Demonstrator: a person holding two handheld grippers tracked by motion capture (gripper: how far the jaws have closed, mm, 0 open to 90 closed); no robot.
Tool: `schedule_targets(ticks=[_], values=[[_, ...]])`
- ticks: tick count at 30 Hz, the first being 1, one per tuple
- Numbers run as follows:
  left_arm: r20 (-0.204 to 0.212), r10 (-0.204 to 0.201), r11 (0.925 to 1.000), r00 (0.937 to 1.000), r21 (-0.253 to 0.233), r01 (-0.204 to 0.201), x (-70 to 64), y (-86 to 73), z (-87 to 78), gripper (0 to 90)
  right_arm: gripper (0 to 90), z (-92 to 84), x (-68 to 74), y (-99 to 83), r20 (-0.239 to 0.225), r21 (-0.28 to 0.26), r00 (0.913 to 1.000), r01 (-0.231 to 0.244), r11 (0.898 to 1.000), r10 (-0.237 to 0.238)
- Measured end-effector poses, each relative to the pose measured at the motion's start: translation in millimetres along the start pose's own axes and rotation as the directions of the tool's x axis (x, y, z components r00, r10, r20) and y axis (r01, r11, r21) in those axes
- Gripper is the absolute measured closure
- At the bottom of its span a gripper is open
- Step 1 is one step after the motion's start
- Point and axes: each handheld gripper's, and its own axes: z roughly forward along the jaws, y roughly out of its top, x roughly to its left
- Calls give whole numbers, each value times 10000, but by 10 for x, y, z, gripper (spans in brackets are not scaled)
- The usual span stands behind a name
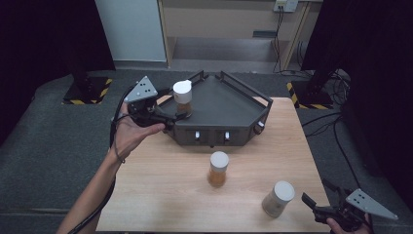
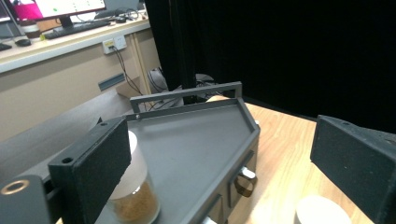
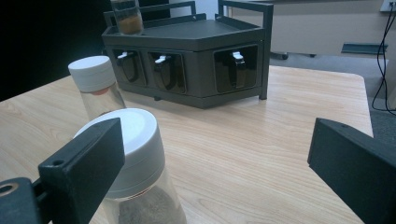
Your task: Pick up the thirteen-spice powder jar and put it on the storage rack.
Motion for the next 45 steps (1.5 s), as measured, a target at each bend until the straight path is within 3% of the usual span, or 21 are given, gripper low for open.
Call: schedule_targets(ticks=[6, 13, 28, 37, 45], values=[[107, 98, 9990, 9999, -430, -93, -132, -144, -140, 48, 45, 6, 0, 1, -10, -1, 10000, 66, 10000, -66], [165, 45, 9985, 9999, -539, -36, -219, -289, -221, 50, 45, 9, 1, 3, -15, 3, 10000, 95, 10000, -95], [719, 134, 9991, 9973, -418, -104, -441, -726, -336, 47, 45, 8, 7, 9, 14, 20, 9999, 104, 9999, -104], [541, 141, 9999, 9984, -60, -138, -656, -997, -407, 48, 46, 7, 8, 8, 11, 5, 9999, 110, 9999, -110], [502, 37, 9994, 9987, 348, -55, -744, -1213, -433, 46, 45, 10, 11, 11, 15, 23, 9999, 119, 9999, -119]])
